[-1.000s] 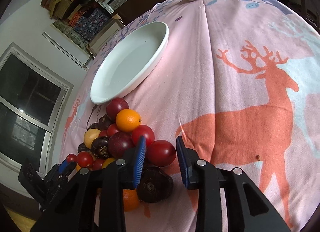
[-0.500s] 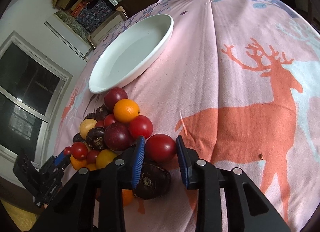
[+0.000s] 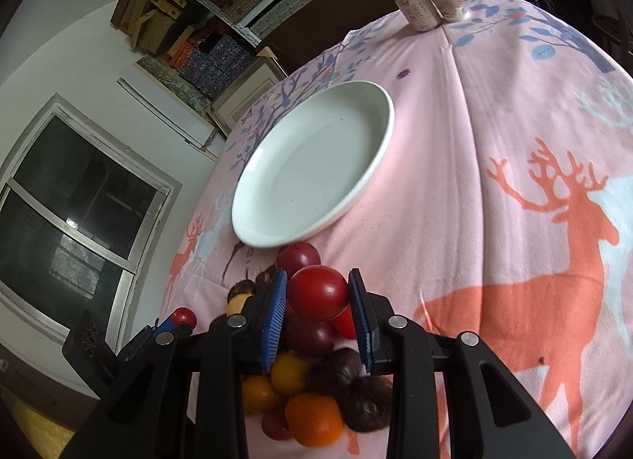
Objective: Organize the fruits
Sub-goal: 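Lower both red tomatoes onto the white plate and open both tools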
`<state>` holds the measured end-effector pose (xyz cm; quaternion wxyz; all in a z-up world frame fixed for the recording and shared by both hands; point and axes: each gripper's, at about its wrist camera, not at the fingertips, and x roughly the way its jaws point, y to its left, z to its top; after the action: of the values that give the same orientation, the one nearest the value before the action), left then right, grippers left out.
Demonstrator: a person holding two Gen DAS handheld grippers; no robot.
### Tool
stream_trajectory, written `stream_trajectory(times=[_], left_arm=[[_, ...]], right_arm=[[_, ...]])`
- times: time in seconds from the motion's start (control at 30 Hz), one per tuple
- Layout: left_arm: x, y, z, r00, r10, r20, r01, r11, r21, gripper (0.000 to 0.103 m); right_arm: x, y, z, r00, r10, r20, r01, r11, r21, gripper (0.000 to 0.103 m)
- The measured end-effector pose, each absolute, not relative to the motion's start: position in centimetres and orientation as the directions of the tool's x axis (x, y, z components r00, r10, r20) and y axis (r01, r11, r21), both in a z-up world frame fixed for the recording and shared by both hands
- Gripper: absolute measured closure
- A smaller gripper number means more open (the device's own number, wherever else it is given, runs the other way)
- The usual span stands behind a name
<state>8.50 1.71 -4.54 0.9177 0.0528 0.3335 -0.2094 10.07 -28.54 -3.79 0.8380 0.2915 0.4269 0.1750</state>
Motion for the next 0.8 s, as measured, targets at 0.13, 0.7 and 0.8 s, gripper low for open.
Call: stream_trajectory(times=[0.13, 0.7, 0.8], left_arm=[[12.2, -0.6, -2.7, 0.696, -0.356, -0.624, 0.442, 0.897, -0.019, 0.075], [16.7, -3.3, -2.1, 0.682, -0.342, -0.646, 0.443, 0.896, -0.007, 0.044], [11.9, -2.3, -2.2, 0.693, -0.342, -0.634, 0.470, 0.882, 0.037, 0.038]], right_arm=[[13.9, -26.7, -2.6, 0.581, 0.538, -0.611, -0.061, 0.778, 0.626, 0.071], [14.2, -25.5, -1.9, 0.621, 0.445, -0.645, -0.069, 0.851, 0.521, 0.055], [10.2, -26.5, -1.7, 0.654, 0.413, -0.633, -0.057, 0.862, 0.504, 0.051]])
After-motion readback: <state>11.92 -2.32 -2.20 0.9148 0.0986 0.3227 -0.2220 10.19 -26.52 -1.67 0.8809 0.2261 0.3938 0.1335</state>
